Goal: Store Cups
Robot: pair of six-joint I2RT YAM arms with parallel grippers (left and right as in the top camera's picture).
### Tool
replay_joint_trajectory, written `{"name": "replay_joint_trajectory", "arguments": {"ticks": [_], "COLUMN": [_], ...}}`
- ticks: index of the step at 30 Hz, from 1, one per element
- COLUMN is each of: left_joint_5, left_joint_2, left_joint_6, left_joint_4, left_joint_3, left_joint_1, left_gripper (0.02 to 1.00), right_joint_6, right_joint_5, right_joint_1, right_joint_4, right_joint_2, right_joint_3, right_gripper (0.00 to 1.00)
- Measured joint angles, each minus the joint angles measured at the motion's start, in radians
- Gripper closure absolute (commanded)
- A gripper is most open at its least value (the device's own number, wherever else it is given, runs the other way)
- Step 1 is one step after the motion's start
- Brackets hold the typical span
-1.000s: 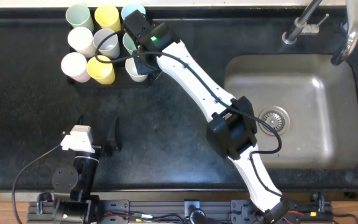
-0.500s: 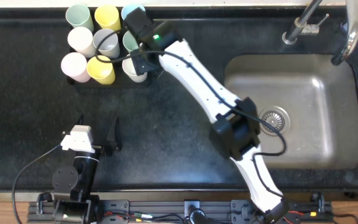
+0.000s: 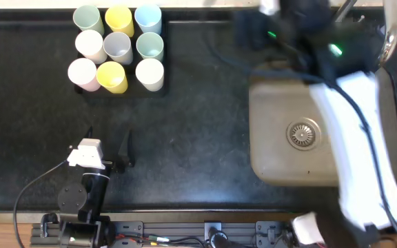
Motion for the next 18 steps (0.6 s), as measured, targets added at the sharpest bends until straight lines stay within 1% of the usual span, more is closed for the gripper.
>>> {"name": "replay_joint_trajectory", "arguments": {"ticks": [2, 7, 10, 14, 18], "left_joint_5": [0.0, 0.0, 0.0, 0.0, 0.0], "left_joint_2": [0.0, 0.0, 0.0, 0.0, 0.0], "left_joint_6": [0.0, 0.0, 0.0, 0.0, 0.0], "left_joint_4": [0.0, 0.0, 0.0, 0.0, 0.0], "left_joint_3": [0.0, 0.0, 0.0, 0.0, 0.0], "left_joint_1": [0.0, 0.0, 0.0, 0.0, 0.0], "left_gripper": [0.018, 0.018, 0.018, 0.018, 0.018], "right_joint_6": [-0.019, -0.044, -0.05, -0.055, -0.057], "right_joint_5": [0.003, -0.001, -0.002, -0.002, -0.005], "right_joint_1": [-0.027, -0.054, -0.06, -0.061, -0.085], "right_joint_4": [0.099, 0.352, 0.479, 0.628, 0.722], "right_joint_2": [-0.124, -0.474, -0.709, -1.009, -1.212], "right_joint_3": [-0.203, -0.695, -0.932, -1.187, -1.373], "right_gripper": [0.003, 0.003, 0.005, 0.003, 0.003]}}
